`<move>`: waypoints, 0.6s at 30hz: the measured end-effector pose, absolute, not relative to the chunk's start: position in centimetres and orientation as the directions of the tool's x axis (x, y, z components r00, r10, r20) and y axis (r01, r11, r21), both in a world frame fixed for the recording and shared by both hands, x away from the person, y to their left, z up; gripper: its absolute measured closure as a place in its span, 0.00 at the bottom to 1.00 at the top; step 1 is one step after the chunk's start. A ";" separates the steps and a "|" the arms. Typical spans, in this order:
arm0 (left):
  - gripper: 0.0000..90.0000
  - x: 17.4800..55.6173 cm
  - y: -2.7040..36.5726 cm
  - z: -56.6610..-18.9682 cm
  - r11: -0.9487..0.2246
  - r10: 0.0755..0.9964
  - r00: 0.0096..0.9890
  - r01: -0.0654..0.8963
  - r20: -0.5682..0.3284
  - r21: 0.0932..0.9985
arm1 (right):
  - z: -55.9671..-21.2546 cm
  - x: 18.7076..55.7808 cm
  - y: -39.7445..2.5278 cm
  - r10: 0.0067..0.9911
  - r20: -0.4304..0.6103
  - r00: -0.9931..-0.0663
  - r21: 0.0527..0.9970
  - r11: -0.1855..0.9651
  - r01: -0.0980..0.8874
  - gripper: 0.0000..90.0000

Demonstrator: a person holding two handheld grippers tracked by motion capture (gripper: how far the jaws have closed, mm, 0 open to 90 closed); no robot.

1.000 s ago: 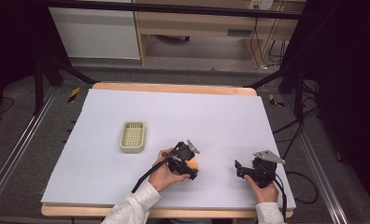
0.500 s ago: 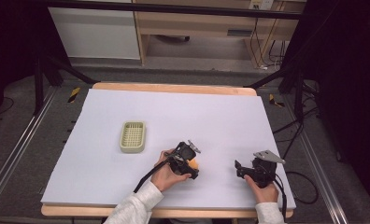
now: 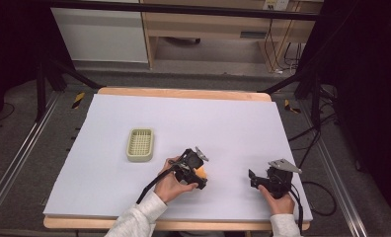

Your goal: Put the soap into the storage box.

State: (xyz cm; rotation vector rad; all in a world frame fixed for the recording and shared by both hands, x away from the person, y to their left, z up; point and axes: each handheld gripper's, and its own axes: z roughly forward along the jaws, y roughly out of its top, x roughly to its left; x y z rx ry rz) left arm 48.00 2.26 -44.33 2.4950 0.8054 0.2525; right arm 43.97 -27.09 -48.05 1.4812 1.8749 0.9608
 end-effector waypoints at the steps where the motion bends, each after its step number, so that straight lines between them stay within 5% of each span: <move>1: 0.30 48.0 2.4 -44.2 -0.696 0.591 0.807 0.496 0.021 0.519 | -48.0 44.0 -27.1 0.972 0.003 -0.233 0.810 0.135 0.571 0.07; 18: 0.30 47.9 7.3 -41.9 -0.631 0.650 0.760 0.523 0.023 0.573 | -48.1 44.0 -27.1 0.973 0.000 -0.231 0.811 0.135 0.569 0.06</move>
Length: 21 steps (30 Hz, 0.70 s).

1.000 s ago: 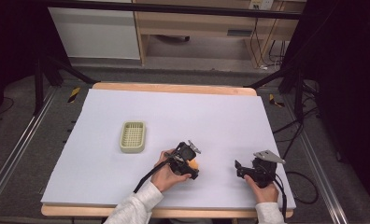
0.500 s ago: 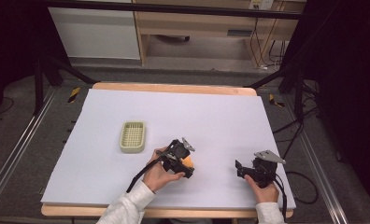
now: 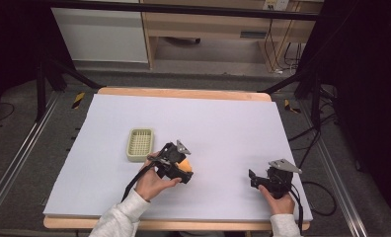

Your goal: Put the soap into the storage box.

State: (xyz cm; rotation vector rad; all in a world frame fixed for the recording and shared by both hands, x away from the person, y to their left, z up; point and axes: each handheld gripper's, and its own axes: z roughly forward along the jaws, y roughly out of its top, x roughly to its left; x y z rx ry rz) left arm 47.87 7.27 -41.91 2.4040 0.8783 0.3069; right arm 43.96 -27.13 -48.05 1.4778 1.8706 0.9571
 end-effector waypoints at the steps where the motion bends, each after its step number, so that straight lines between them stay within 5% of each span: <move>1: 0.30 47.9 7.6 -41.8 -0.629 0.652 0.758 0.523 0.024 0.575 | -48.0 43.9 -27.1 0.973 0.000 -0.231 0.811 0.135 0.569 0.06; 21: 0.30 48.8 14.1 -40.1 -0.546 0.741 0.671 0.571 0.035 0.613 | -48.1 44.0 -27.1 0.974 -0.001 -0.228 0.810 0.135 0.571 0.07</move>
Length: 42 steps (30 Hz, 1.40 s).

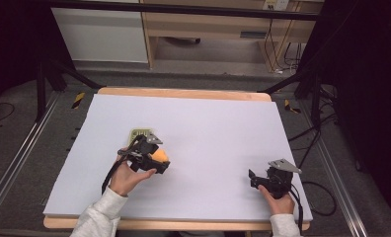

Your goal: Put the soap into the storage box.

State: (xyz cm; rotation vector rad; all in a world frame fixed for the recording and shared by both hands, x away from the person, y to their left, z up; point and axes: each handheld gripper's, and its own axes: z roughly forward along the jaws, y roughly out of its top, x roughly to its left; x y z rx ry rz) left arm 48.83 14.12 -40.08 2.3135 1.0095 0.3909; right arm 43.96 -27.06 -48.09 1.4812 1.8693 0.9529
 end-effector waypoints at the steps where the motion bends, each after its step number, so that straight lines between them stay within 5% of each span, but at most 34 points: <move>1: 0.30 48.9 14.4 -40.0 -0.543 0.746 0.665 0.573 0.039 0.614 | -48.1 44.0 -27.1 0.973 0.000 -0.229 0.809 0.135 0.572 0.06; 42: 0.30 54.5 18.3 -40.4 -0.408 0.857 0.515 0.661 0.016 0.630 | -48.1 44.0 -27.0 0.973 -0.003 -0.230 0.808 0.138 0.573 0.07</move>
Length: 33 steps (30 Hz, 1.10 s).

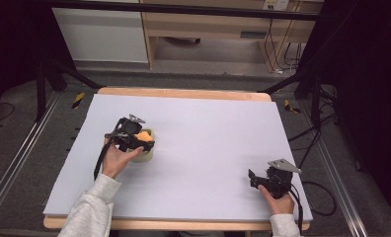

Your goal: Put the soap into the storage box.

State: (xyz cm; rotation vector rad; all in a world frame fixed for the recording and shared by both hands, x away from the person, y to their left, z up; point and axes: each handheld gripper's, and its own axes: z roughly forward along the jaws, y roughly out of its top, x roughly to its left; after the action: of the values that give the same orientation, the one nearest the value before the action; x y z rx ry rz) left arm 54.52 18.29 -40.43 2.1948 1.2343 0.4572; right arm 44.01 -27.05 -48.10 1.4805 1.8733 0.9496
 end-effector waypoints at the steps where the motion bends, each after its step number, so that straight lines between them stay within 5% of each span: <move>1: 0.30 54.6 18.4 -40.4 -0.407 0.859 0.512 0.663 0.015 0.629 | -48.1 44.0 -27.0 0.973 -0.003 -0.230 0.808 0.138 0.573 0.07; 33: 0.30 56.7 19.6 -43.4 -0.373 0.882 0.472 0.696 0.000 0.614 | -48.1 44.0 -27.0 0.972 -0.010 -0.236 0.806 0.147 0.573 0.07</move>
State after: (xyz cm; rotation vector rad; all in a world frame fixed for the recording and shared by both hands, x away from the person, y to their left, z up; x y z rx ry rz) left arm 56.70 19.64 -43.43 2.1773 1.3040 0.4481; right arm 44.03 -26.96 -48.15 1.4722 1.8812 0.9439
